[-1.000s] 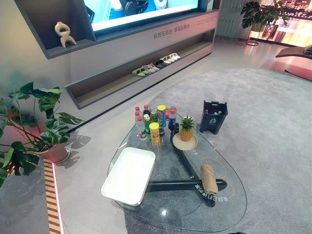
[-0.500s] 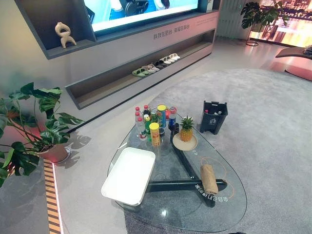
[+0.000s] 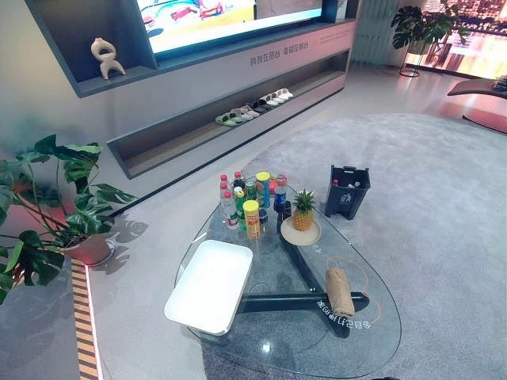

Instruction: Wipe the table with a cloth and put it in the basket.

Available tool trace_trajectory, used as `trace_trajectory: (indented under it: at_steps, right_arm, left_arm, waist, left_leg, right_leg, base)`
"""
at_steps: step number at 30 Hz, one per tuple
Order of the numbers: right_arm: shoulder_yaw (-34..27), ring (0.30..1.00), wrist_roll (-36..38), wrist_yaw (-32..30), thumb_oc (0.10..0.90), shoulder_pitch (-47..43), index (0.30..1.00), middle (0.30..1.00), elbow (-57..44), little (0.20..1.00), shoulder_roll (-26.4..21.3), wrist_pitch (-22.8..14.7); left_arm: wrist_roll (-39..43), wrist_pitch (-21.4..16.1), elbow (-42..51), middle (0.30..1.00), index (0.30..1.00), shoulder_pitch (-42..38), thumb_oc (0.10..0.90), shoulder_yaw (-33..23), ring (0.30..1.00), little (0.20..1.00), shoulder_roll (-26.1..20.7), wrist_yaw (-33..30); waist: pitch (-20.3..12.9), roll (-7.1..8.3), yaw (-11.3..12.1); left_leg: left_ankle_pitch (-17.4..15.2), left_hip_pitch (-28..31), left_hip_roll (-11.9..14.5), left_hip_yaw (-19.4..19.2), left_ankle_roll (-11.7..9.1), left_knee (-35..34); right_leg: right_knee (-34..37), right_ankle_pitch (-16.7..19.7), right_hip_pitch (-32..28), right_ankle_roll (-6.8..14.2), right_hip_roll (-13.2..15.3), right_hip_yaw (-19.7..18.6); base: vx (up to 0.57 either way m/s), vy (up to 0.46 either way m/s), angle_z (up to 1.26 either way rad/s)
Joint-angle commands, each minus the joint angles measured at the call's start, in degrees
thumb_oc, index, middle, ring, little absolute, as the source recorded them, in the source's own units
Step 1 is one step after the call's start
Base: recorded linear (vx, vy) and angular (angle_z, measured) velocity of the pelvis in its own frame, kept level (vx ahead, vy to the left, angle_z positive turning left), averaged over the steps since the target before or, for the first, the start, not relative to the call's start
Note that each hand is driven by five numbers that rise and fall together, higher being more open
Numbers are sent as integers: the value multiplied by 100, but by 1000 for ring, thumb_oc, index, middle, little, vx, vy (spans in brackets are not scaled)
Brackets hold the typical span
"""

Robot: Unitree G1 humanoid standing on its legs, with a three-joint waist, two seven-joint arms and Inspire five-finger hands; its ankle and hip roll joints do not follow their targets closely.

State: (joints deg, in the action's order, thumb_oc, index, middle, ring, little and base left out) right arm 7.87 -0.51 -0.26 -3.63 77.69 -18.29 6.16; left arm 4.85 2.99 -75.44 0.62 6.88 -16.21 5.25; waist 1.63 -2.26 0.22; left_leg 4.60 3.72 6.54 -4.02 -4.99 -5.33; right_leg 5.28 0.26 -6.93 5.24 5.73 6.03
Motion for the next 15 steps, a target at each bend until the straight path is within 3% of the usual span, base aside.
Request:
trace_trajectory:
  at_steps: [1, 4, 10, 15]
  right_arm:
    - [-83, 900, -180, -100, 800, -260, 900, 900, 364, 900, -208, 117]
    - [-96, 900, -239, -117, 800, -241, 900, 900, 355, 900, -271, 186]
    - [50, 900, -122, -493, 800, -599, 900, 900, 218, 900, -420, 354]
    - [11, 900, -46, -641, 800, -1149, 900, 900, 152, 900, -712, 391]
  left_arm:
    - [121, -152, -340, 900, 900, -346, 800, -238, 900, 900, -256, -172]
    - [186, -163, -300, 900, 900, -303, 800, -288, 900, 900, -318, -224]
    - [908, -232, -162, 900, 900, -634, 800, -396, 900, 900, -445, -371]
    - [1592, -528, -31, 900, 900, -1136, 800, -332, 900, 900, -554, -482]
  waist:
    - [285, 293, 191]
    - [370, 295, 216]
    - [941, 182, 204]
    - [1452, 98, 187]
  left_leg:
    - [-441, 155, 32, 290, -59, 33]
    - [-382, 41, 7, 296, -54, 33]
    - [-259, -480, -125, 386, 9, 33]
    - [-129, -885, -201, 404, 56, 33]
  right_leg:
    - [-28, 186, 138, 264, 320, 50]
    - [-28, 249, 251, 268, 309, 39]
    - [-28, 462, 901, 227, 317, -72]
    - [-28, 604, 1314, 156, 291, -108]
  base:
    - [93, 6, 1]
    - [39, 6, 1]
    - [-143, 46, 0]
    - [-186, 46, -4]
